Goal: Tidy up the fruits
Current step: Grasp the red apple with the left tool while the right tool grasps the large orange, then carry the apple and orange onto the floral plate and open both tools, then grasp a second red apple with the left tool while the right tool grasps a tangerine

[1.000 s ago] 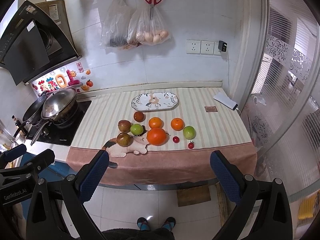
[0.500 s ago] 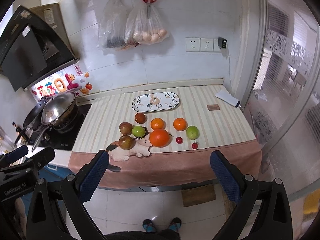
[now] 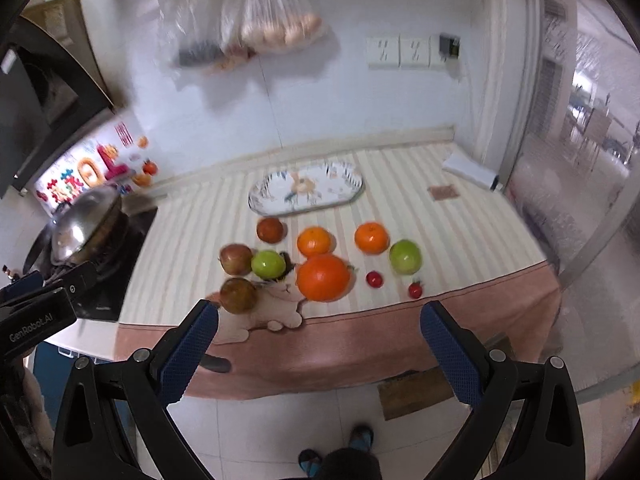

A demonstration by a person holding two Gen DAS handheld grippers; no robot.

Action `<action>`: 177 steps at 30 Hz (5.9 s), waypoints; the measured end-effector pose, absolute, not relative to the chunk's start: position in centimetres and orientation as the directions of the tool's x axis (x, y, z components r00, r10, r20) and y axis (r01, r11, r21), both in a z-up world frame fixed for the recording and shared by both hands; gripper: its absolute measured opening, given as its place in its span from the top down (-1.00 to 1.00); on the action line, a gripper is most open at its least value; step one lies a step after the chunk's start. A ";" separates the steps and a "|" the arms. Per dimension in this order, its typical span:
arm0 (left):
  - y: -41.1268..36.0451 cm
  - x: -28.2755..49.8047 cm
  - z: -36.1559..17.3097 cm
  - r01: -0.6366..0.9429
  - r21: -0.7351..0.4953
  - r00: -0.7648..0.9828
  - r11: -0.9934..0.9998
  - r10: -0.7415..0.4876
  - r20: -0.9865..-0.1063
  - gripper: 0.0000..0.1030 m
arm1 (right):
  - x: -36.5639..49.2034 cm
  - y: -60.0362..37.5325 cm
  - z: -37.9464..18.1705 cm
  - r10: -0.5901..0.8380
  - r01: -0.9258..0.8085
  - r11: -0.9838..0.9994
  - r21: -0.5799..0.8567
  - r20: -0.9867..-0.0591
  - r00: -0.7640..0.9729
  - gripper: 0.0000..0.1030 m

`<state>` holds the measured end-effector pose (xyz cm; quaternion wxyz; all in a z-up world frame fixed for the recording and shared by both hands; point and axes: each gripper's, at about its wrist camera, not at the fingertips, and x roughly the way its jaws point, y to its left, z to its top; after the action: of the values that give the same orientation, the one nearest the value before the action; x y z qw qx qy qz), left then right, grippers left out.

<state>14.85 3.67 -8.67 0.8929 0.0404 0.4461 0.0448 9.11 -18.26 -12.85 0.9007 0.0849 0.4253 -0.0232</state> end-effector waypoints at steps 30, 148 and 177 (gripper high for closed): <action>0.0 31.8 -31.2 -0.022 -0.050 0.013 0.999 -0.049 -0.999 -0.46 | 30.7 -18.5 -35.3 0.213 0.055 0.973 0.224 -0.964 0.157 -1.00; -1.3 43.4 -16.4 -0.023 -0.110 0.294 0.994 -0.098 -0.951 -0.64 | 42.1 -23.5 -21.5 0.170 0.066 0.977 0.204 -0.923 0.345 -0.88; 2.0 39.5 -33.5 -0.108 -0.097 -0.022 0.989 -0.100 -0.995 -0.32 | 37.7 -29.2 -38.8 0.125 0.305 0.943 0.135 -0.991 0.053 -0.55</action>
<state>39.45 2.02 -33.53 0.6955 -0.0726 0.7148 0.0028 37.75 -29.17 -38.82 0.7084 0.1567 0.6853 -0.0636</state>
